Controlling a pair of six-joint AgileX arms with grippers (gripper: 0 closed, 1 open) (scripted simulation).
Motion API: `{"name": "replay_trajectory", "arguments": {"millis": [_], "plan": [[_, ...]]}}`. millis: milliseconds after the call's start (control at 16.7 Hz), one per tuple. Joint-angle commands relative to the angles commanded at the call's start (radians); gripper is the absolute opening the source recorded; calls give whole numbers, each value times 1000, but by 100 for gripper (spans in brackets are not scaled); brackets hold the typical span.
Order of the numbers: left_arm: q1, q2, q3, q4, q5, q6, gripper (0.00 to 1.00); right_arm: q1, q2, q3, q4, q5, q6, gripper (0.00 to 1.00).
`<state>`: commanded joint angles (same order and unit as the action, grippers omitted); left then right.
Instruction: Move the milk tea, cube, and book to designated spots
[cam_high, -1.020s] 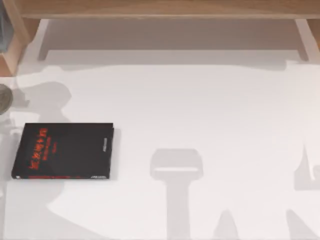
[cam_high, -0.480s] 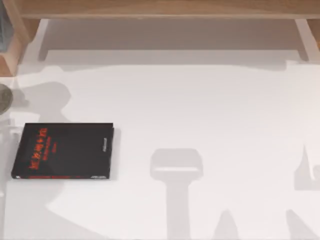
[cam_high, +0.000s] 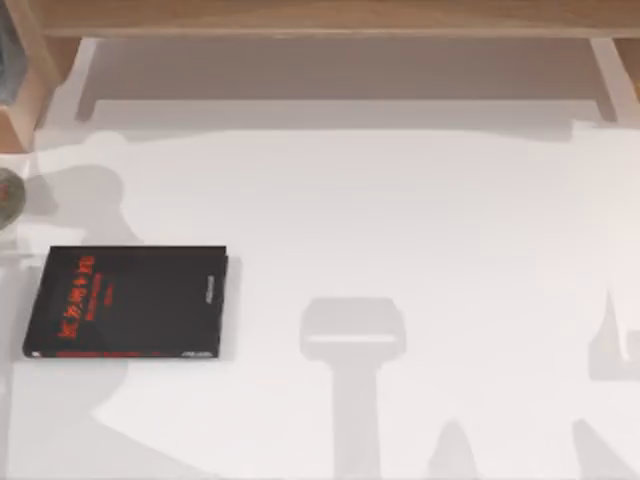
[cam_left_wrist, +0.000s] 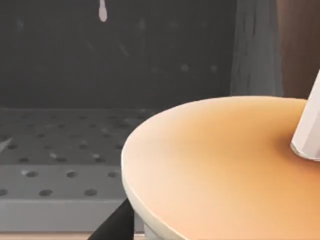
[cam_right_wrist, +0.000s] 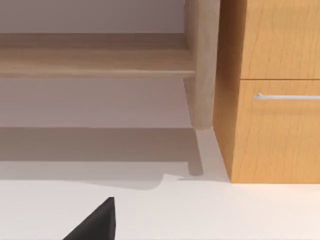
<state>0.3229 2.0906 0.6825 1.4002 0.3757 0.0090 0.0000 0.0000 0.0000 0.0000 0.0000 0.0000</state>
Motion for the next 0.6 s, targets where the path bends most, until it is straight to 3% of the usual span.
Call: {"name": "replay_trajectory", "arguments": {"millis": [600], "plan": [[4, -10, -14, 10, 5, 0, 100, 0, 0, 0, 0, 0, 0, 100]]}}
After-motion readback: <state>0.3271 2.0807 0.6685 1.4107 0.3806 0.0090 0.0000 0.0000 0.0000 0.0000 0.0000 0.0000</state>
